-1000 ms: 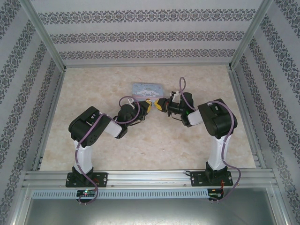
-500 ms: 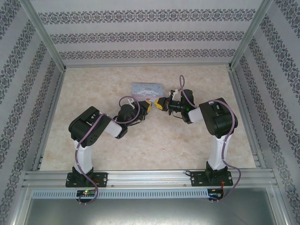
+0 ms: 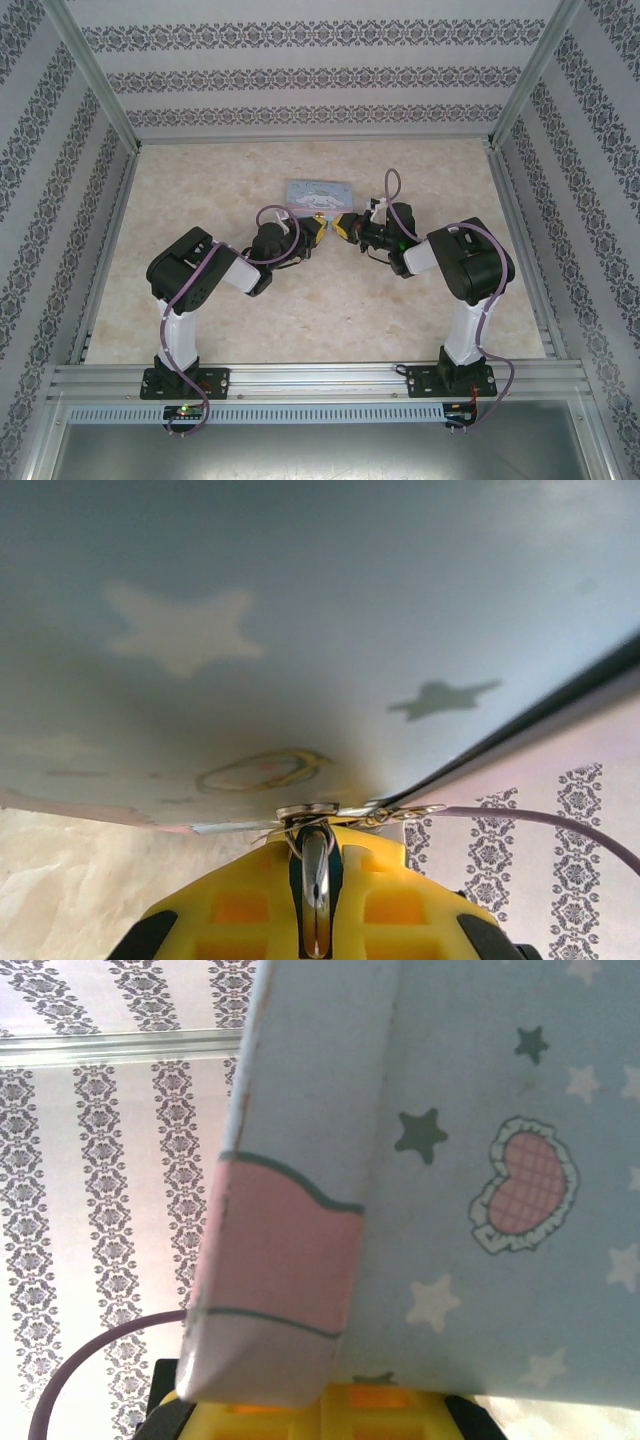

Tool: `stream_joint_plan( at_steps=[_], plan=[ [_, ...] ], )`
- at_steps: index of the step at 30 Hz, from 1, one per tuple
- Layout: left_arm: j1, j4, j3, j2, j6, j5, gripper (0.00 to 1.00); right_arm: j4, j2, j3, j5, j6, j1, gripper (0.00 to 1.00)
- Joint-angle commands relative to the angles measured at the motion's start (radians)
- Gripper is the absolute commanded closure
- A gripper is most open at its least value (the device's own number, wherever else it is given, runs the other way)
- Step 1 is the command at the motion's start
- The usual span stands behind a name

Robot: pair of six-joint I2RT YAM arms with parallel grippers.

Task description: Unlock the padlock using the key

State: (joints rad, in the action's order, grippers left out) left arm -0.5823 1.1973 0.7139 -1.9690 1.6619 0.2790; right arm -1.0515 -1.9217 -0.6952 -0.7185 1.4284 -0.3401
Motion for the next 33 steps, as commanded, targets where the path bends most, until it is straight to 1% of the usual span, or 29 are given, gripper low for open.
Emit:
stream_joint_plan(
  at_steps=[1,6,14,22,26,33],
  plan=[
    [-0.168,0.189,0.05,0.024,0.009,0.403,1.0,-0.103,-0.027,-0.021,-0.048,-0.013,-0.078,1.0],
    [-0.168,0.198,0.044,0.035,0.001,0.479,1.0,-0.114,-0.023,-0.019,-0.082,-0.006,-0.061,1.0],
    [-0.168,0.14,-0.016,0.081,-0.04,0.562,1.0,-0.12,0.018,0.04,-0.105,-0.01,-0.064,1.0],
    [-0.168,0.199,-0.066,0.076,0.009,0.576,1.0,-0.166,0.024,0.107,-0.1,0.015,-0.074,1.0],
    [-0.168,0.194,-0.07,0.094,0.001,0.583,1.0,-0.159,0.051,0.137,-0.106,0.015,-0.074,1.0],
    [-0.168,0.179,-0.066,0.108,-0.014,0.549,1.0,-0.16,0.078,0.169,-0.083,0.037,-0.082,1.0]
  ],
)
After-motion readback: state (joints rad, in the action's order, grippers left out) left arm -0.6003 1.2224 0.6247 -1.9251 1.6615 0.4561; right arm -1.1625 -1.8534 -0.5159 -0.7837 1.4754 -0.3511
